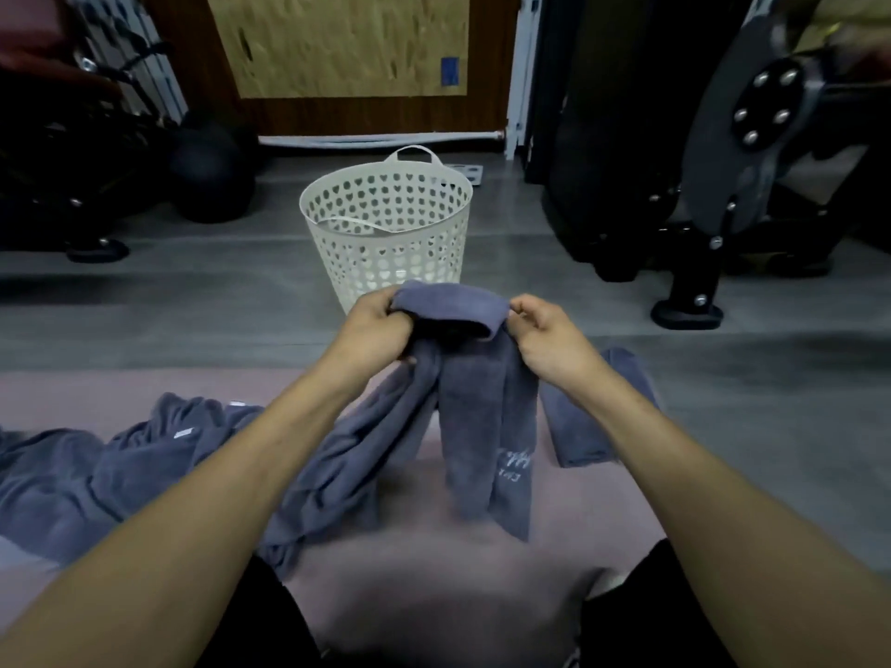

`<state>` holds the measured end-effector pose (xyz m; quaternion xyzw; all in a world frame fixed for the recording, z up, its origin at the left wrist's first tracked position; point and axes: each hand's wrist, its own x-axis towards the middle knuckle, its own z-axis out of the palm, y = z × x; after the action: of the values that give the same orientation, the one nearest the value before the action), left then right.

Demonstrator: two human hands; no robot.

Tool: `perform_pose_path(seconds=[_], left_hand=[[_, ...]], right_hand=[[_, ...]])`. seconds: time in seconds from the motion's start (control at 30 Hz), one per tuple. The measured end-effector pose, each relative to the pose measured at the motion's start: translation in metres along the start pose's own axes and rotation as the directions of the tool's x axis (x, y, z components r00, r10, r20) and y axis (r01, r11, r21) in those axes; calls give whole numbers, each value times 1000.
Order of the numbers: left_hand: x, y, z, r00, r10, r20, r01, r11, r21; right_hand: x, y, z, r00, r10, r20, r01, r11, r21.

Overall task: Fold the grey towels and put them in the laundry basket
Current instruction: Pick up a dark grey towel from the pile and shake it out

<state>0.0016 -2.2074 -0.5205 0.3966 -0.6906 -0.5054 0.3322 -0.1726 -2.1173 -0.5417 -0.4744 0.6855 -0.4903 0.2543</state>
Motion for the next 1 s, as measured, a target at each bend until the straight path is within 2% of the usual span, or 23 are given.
perform_pose_path(seconds=[0.07,0.13,0.23,0.37,0.47,0.63,0.7,0.8,0.87,1.0], left_hand=[[-2,13,14,997,54,62,-47,993,-106],[-4,13,21,995,46,93,-37,995,-91],[-1,-5,23,994,-87,74,86,996,4],[2,-28,17,949,-302,90,280,940,194],[1,-29,21,943,-313,111,301,947,112],[-4,-35,40,922,-262,286,269,963,15],[-8,-51,52,889,-302,343,277,953,123],[-8,-83,65,891,-316,327,112,850,515],[-9,-103,69,868,-346,357,28,750,661],[-17,-151,74,761,-513,397,-28,586,810]], right_hand=[[-1,2,-10,999,12,-39,-12,1000,11],[-5,2,-17,998,25,-59,-24,1000,20],[-10,5,-25,998,9,-61,-9,1000,-6],[-14,10,-32,998,-31,-59,29,999,-37],[-13,20,-35,999,-33,-30,26,978,-208],[-11,54,-36,986,164,-13,-151,872,-465],[-11,69,-38,953,302,22,-229,764,-603],[-18,78,-36,898,432,80,-247,647,-721],[-24,76,-34,888,445,117,-210,618,-758],[-42,83,-29,846,467,255,-97,607,-788]])
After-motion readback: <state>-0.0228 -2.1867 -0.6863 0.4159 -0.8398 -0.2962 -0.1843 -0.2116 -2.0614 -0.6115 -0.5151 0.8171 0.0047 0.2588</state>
